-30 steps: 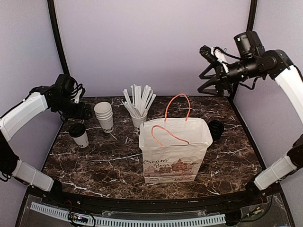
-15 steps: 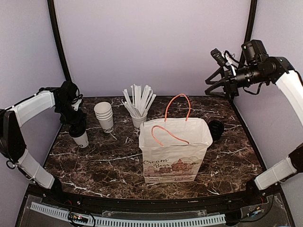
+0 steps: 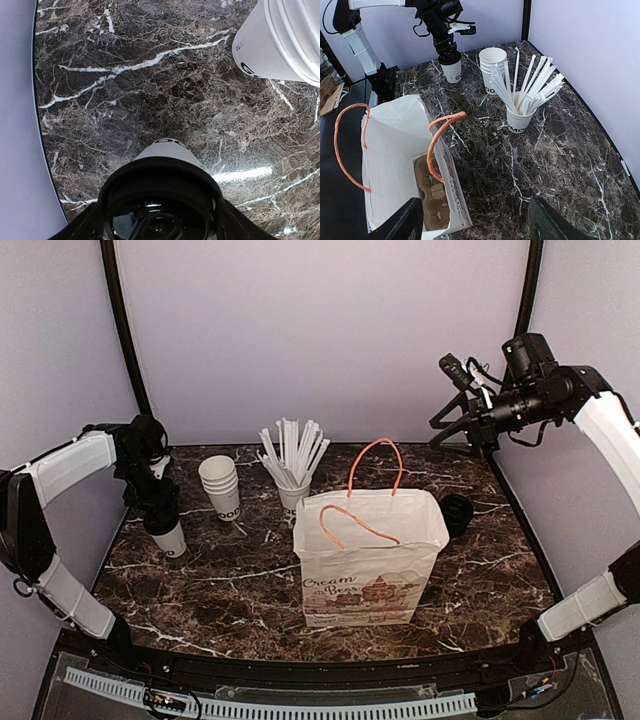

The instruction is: Pack the takeout coffee

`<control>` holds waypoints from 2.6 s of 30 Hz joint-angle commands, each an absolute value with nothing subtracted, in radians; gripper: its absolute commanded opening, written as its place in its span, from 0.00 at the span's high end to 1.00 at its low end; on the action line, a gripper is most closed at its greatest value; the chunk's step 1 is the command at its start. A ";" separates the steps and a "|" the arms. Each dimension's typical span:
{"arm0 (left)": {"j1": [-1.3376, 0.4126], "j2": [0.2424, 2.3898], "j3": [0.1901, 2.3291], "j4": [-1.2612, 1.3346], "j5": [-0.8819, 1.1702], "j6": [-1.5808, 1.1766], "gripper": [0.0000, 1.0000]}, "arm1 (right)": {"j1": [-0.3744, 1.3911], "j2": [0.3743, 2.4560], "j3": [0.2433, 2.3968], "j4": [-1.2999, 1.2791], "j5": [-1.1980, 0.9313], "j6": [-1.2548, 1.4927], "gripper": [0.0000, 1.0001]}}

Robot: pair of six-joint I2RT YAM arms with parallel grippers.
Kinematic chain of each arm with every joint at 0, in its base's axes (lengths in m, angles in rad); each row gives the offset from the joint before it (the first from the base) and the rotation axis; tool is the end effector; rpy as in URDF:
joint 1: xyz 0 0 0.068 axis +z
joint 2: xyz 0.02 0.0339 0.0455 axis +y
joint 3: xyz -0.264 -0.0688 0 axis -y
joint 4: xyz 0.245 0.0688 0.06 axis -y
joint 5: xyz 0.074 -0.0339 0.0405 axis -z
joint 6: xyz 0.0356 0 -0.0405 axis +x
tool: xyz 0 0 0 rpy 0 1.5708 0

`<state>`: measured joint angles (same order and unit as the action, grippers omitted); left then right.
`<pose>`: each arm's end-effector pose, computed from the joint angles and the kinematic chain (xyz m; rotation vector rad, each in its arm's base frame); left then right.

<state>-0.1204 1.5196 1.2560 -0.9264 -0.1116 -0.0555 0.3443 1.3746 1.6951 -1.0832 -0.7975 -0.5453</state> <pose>0.2976 -0.0320 0.2697 0.0597 2.7504 0.1065 0.2302 0.1096 0.4383 -1.2731 1.7719 0.8080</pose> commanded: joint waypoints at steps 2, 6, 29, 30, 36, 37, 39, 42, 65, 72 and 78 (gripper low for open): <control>-0.114 1.462 1.232 -0.996 -0.081 -0.082 0.26 | 0.339 1.384 1.689 -1.045 -0.824 -0.553 0.27; -0.114 1.458 1.241 -1.019 -0.022 -0.095 0.35 | 0.340 1.380 1.681 -1.038 -0.813 -0.550 0.27; -0.249 1.439 1.339 -1.097 -0.166 -0.168 0.15 | 0.340 1.368 1.618 -1.005 -0.783 -0.545 0.26; -0.249 1.448 1.336 -1.090 -0.166 -0.168 0.14 | 0.340 1.368 1.618 -1.006 -0.782 -0.546 0.26; -0.244 1.494 1.322 -1.060 -0.178 -0.162 0.14 | 0.340 1.366 1.610 -1.006 -0.778 -0.549 0.26; -0.239 1.501 1.319 -1.055 -0.181 -0.161 0.14 | 0.339 1.366 1.607 -1.006 -0.776 -0.550 0.26; -0.231 1.508 1.315 -1.049 -0.180 -0.162 0.14 | 0.340 1.364 1.602 -1.005 -0.772 -0.549 0.26; -0.219 1.512 1.303 -1.037 -0.153 -0.159 0.16 | 0.340 1.363 1.595 -1.002 -0.772 -0.550 0.26; -0.220 1.527 1.325 -1.030 -0.027 -0.163 0.30 | 0.340 1.364 1.582 -0.994 -0.747 -0.554 0.26; -0.361 1.550 1.498 -1.100 0.045 -0.186 0.31 | 0.339 1.380 1.583 -0.979 -0.702 -0.541 0.26; -0.501 1.604 1.630 -1.130 0.096 -0.206 0.32 | 0.338 1.384 1.599 -0.971 -0.661 -0.527 0.26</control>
<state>-0.4400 1.5768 1.5547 -1.0702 0.0402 -0.1848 0.3439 1.3819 1.5852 -1.0088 -0.6983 -0.5407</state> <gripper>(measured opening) 0.733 0.741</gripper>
